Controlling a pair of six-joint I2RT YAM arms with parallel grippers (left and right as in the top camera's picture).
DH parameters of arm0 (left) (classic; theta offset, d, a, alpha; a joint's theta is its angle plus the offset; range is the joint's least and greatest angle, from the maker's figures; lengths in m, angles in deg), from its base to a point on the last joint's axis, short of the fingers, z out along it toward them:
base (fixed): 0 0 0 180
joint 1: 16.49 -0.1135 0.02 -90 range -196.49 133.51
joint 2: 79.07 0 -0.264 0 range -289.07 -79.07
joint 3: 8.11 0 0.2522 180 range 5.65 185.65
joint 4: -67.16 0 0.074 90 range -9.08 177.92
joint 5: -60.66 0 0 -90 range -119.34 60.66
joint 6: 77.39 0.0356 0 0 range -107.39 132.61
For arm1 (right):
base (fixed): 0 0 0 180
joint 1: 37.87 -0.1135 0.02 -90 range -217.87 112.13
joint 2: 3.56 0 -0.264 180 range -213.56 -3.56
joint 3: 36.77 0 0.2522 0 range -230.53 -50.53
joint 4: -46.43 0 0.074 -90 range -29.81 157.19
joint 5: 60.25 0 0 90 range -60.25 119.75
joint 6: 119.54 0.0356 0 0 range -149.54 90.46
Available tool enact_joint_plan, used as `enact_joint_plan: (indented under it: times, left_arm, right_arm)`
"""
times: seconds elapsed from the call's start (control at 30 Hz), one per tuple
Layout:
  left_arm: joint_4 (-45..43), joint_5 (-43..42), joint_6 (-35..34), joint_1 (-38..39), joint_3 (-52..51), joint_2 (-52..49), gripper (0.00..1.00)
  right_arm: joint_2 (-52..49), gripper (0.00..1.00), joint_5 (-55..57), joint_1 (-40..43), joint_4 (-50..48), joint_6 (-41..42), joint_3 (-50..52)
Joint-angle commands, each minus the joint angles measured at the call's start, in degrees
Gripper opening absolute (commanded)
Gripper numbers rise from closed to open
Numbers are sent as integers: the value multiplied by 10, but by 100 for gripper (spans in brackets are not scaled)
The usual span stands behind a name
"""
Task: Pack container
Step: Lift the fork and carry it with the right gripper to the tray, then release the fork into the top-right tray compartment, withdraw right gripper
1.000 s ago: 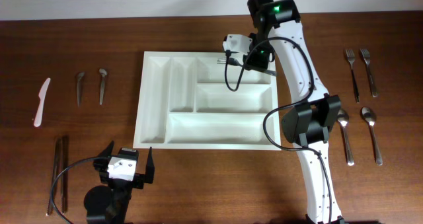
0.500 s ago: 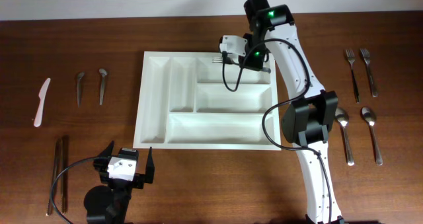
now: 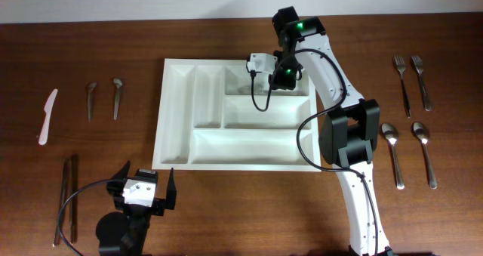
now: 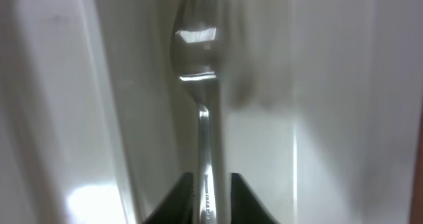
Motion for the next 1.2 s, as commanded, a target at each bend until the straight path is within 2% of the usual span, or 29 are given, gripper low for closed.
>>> enact_joint_plan:
  times: [0.0,0.07,0.13,0.23,0.43,0.5,0.63,0.83,1.07,1.17]
  left_arm:
    - [1,4,7,-3,-2,4,99]
    - [0,4,7,-3,-2,4,99]
    - [0,4,7,-3,-2,4,99]
    - [0,4,7,-3,-2,4,99]
    - [0,4,7,-3,-2,4,99]
    - [0,4,7,-3,-2,4,99]
    - [0,4,7,-3,-2,4,99]
    - [1,4,7,-3,-2,4,99]
    - [0,4,7,-3,-2,4,99]
    - [0,4,7,-3,-2,4,99]
  right_arm:
    - [-3,29,-13,-5,-10,6,1]
    - [-2,39,-13,-5,-17,14,0]
    - [-2,55,-13,-5,-28,35,-8]
    - [-1,98,-14,-5,-40,82,-40]
    - [2,98,-5,4,-27,239,-197]
    - [3,99,22,16,2,300,-271]
    - [8,99,70,54,76,360,-383]
    - [65,99,83,144,131,407,-382]
    - [71,99,96,259,206,417,-382]
    - [71,99,94,296,203,458,-382]
